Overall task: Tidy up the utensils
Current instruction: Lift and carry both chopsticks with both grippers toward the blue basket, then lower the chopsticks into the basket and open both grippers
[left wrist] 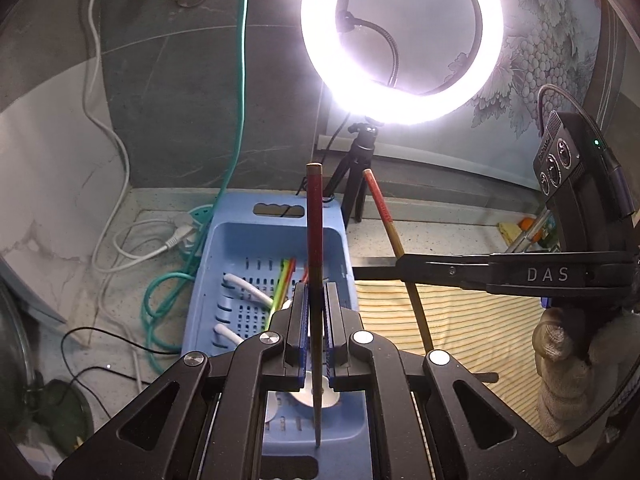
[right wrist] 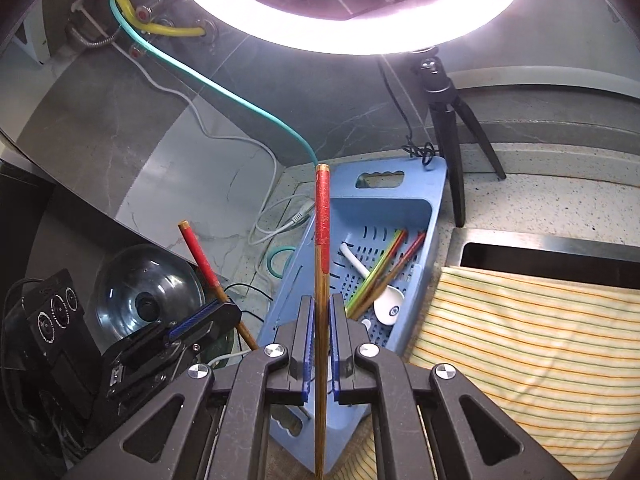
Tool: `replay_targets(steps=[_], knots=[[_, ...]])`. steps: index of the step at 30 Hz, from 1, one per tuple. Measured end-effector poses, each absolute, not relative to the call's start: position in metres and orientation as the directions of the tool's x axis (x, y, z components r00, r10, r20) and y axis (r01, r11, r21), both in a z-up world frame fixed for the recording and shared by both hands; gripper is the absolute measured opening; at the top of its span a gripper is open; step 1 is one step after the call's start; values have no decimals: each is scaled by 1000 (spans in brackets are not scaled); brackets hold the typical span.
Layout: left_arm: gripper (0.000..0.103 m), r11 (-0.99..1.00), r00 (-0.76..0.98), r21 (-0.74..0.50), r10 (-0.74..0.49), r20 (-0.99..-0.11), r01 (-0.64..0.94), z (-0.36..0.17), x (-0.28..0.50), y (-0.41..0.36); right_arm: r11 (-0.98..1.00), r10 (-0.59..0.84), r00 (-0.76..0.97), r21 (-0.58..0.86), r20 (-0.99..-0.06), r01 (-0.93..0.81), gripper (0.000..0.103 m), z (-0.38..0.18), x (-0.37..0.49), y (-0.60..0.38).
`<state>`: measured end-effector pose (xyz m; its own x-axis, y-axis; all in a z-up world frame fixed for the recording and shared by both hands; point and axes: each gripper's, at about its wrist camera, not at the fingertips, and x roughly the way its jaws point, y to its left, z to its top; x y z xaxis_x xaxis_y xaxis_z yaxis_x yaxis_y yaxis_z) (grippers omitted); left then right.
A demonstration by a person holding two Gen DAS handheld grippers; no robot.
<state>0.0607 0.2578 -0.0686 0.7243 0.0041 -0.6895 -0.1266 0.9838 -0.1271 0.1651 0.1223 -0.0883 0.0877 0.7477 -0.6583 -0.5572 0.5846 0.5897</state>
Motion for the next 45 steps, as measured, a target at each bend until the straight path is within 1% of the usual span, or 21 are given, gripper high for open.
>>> replay_targets(steps=[17,20,21,22,24,27,29,38,45], knots=[[6,975,648,-136,10,-762,-175,-111,93,289,626,702,77,562,-708,-541,7,-126,184,171],[6,973,638,-132,21,-770,-191,-114,95,293,626,695,77,549,-715,-553,10,-127,184,173],[9,972,635,-133,22,-773,-196,-115,95,293,626,692,74,545,-718,-558,10,-128,184,174],[18,970,629,-129,31,-777,-206,-115,96,294,626,689,73,541,-721,-561,10,-128,184,174],[23,968,629,-121,45,-776,-219,-115,96,295,629,685,78,535,-724,-564,14,-127,184,173],[23,967,633,-124,48,-773,-224,-114,93,295,630,687,80,538,-722,-559,21,-126,185,168],[23,967,634,-122,51,-772,-225,-114,92,294,631,691,83,543,-718,-554,22,-125,186,163],[23,970,639,-131,30,-768,-202,-112,88,282,634,698,90,555,-711,-539,23,-119,189,130],[23,983,632,-130,-20,-775,-128,-112,89,249,651,691,117,544,-714,-530,24,-115,187,77]])
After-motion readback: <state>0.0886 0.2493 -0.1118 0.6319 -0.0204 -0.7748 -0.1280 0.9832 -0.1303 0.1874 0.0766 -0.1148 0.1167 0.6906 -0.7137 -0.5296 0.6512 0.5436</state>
